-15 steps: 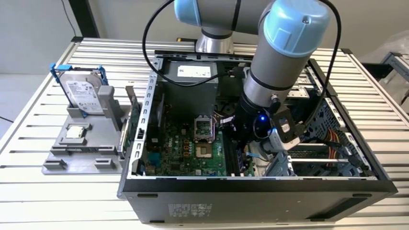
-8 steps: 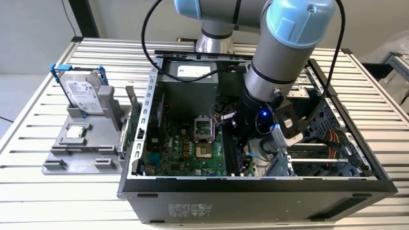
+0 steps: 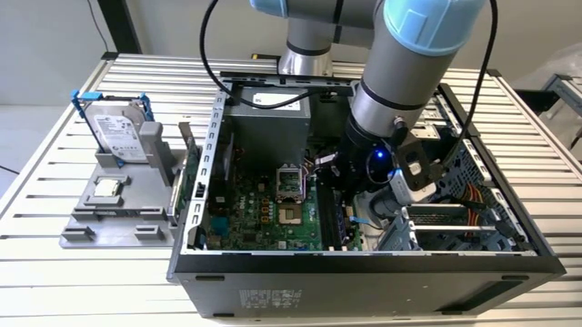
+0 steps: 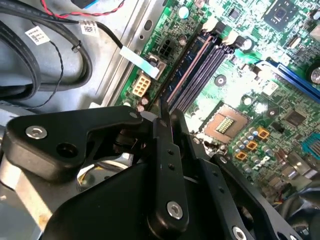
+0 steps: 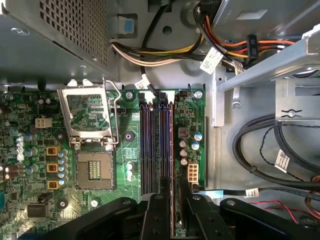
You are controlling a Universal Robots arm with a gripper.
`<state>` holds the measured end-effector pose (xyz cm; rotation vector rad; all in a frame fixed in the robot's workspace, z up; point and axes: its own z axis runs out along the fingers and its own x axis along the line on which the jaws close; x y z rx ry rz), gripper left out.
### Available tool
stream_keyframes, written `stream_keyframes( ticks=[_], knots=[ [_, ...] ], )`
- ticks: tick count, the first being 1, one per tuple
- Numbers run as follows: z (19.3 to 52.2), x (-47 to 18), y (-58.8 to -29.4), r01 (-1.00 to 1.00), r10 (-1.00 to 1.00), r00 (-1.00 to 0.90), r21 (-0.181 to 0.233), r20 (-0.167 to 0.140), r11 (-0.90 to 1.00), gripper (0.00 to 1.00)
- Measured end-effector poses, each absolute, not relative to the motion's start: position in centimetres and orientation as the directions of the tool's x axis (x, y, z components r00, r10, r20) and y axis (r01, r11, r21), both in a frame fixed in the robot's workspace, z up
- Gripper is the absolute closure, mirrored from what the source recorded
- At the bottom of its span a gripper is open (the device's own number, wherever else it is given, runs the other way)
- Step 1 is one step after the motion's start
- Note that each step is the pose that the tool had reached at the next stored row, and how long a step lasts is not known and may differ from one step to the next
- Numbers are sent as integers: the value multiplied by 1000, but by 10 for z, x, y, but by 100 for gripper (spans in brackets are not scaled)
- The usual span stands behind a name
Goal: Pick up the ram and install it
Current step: 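Insert the ram into the slot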
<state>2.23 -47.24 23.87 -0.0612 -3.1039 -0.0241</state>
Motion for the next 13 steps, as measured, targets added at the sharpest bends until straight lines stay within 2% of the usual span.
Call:
stream_keyframes(
  ticks=[1, 13],
  knots=[
    [239, 22, -472, 40, 39, -999, 15, 37, 999, 100],
    [239, 22, -474, 40, 39, -999, 21, 38, 999, 100]
  ],
)
